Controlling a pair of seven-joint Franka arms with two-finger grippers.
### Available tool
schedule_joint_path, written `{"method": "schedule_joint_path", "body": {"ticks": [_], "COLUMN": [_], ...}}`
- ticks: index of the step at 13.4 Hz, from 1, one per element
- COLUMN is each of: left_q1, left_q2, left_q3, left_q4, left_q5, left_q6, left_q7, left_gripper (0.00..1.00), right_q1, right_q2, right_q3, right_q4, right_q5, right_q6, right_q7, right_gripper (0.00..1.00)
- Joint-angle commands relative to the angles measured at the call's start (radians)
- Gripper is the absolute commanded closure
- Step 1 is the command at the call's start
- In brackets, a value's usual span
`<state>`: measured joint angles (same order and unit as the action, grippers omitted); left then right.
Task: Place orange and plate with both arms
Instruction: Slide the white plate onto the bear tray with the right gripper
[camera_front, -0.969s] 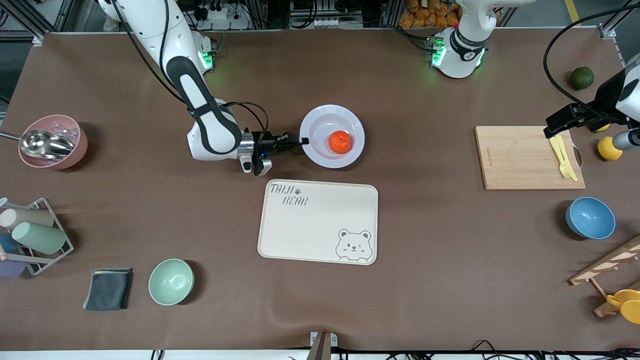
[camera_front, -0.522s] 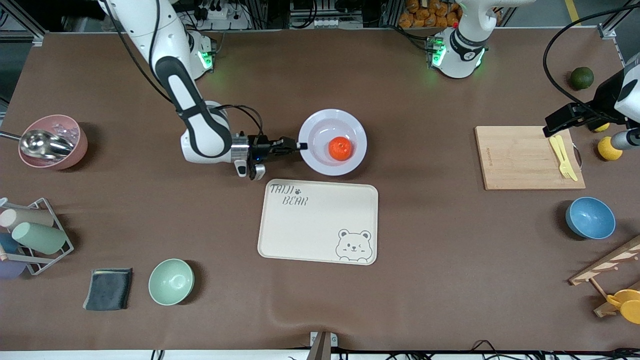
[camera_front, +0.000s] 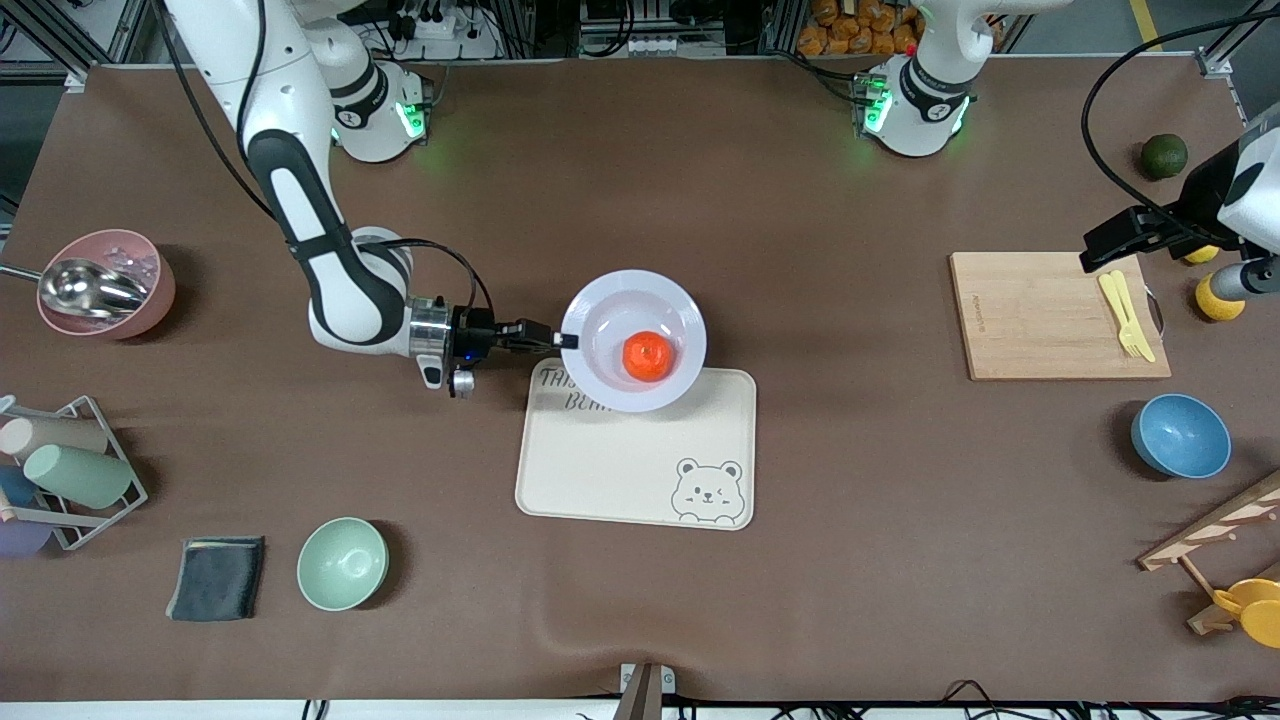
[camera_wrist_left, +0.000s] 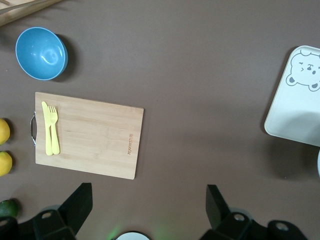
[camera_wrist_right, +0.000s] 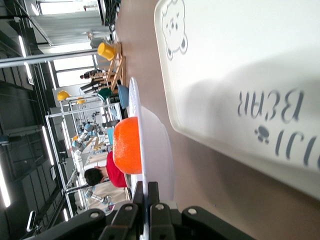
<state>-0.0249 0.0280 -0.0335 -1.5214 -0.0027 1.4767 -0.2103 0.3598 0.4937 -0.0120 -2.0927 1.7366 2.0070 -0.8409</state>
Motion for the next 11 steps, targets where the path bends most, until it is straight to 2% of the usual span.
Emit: {"method": "schedule_joint_path", "body": {"ticks": [1, 5, 8, 11], "left_q1": [-0.006, -0.004, -0.001, 0.002], "left_q2": [-0.003, -0.003, -0.008, -0.011], "left_q3": [0.007, 0.007, 0.007, 0.010], "left_q4": [0.003, 0.010, 0.010, 0.014], "left_q5": [-0.010, -0.010, -0.008, -0.003], "left_q6": [-0.013, -0.013, -0.013, -0.013], "left_q7": [0.023, 0.026, 0.026, 0.025], "left_gripper": [0.00, 0.00, 0.00, 0.00], "right_q1": [-0.010, 0.013, 0.013, 0.031], "right_q2": [0.075, 0.189, 0.212, 0.230], "right_q3": [0.012, 0.012, 0.010, 0.010], "right_q4": [0.088, 0.218, 0.262, 0.309], "right_q5": [0.053, 0.101, 0.155, 0.163], "right_q6": [0.031, 0.122, 0.142, 0.214], "right_q7": [0.006, -0.007, 0.000, 0.000], "right_gripper": [1.00, 1.00, 1.00, 1.00]}}
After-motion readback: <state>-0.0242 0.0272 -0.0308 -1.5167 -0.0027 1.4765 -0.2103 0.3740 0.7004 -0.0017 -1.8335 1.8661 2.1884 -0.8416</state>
